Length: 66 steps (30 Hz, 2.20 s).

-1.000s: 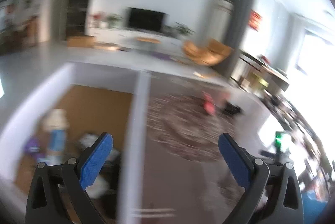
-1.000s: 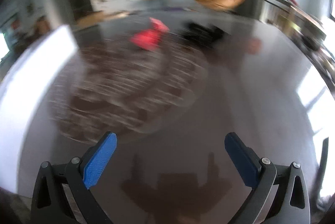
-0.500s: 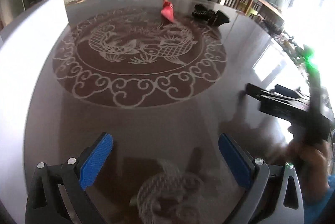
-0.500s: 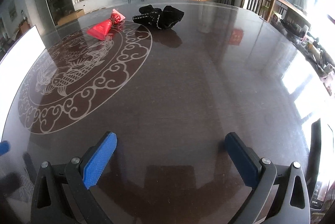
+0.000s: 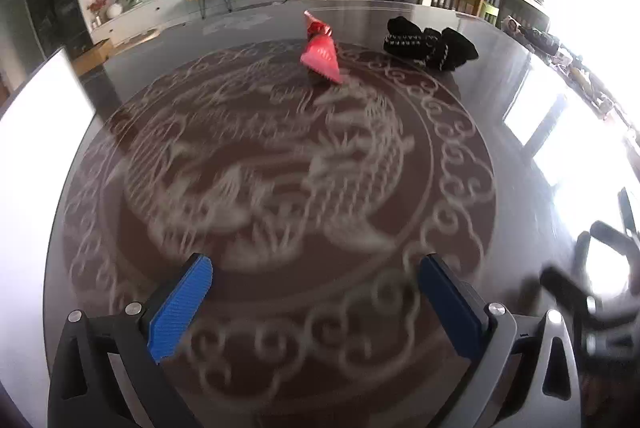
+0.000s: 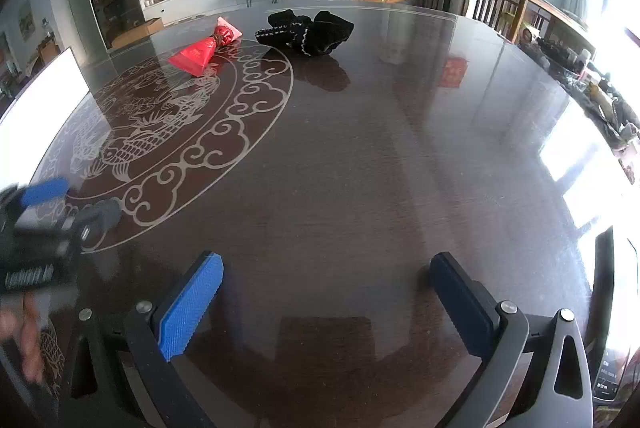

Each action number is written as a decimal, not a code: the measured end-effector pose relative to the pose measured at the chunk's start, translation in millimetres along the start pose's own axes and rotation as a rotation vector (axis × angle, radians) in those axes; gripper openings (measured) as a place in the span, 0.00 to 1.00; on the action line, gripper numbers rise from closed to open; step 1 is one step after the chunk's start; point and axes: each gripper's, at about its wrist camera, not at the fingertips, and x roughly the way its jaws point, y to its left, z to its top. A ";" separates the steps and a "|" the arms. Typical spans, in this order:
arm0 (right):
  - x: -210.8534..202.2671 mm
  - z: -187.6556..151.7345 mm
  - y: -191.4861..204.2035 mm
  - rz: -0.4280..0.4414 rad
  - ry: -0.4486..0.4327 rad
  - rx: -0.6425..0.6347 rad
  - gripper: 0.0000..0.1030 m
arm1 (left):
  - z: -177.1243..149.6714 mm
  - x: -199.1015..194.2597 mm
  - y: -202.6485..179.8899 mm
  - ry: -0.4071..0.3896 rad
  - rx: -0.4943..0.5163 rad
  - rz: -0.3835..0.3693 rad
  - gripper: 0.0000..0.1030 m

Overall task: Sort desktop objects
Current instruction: 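Move both tools back over the table toward the red snack packet, then grasp the red snack packet with the left tool and lift it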

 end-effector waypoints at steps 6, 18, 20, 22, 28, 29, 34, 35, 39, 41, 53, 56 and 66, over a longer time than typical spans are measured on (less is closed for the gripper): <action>0.6 0.4 0.2 -0.003 0.000 -0.001 1.00 | 47.4 30.8 2.3 0.004 0.039 -0.025 1.00; 0.6 0.5 0.1 -0.003 0.000 -0.001 1.00 | 112.5 57.2 6.9 0.064 0.100 -0.014 1.00; 0.7 0.6 0.4 -0.005 0.000 -0.002 1.00 | 121.7 58.1 4.3 0.053 0.101 -0.035 1.00; 1.0 0.7 -0.2 -0.001 0.002 -0.002 1.00 | 134.3 62.2 7.8 0.046 0.065 -0.049 1.00; -0.3 1.1 -1.0 -0.001 0.003 -0.003 1.00 | 159.8 90.9 9.0 0.068 0.031 -0.083 1.00; -0.4 1.1 -1.1 -0.001 0.003 -0.003 1.00 | 164.4 97.4 8.2 0.079 0.035 -0.084 1.00; -0.4 1.2 -1.0 -0.001 0.003 -0.003 1.00 | 173.4 107.6 0.5 0.052 0.050 -0.037 1.00; -0.1 0.9 -1.0 -0.001 0.003 -0.003 1.00 | 173.1 107.3 1.2 0.045 0.043 -0.029 1.00; -0.3 1.0 -1.1 -0.001 0.003 -0.003 1.00 | 169.1 94.6 5.2 -0.005 0.017 -0.010 0.50; -0.4 1.2 -1.2 -0.001 0.003 -0.003 1.00 | 163.0 87.1 9.4 -0.006 0.011 -0.007 0.22; -0.3 1.2 -1.2 -0.001 0.003 -0.003 1.00 | 38.6 3.7 41.5 -0.012 -0.048 0.014 0.22; -0.1 1.2 -1.1 -0.001 0.003 -0.003 1.00 | 3.7 -18.8 47.0 -0.023 -0.070 0.015 0.24; 0.1 1.1 -1.0 -0.001 0.003 -0.004 1.00 | -13.8 -17.8 49.4 0.000 -0.081 0.050 1.00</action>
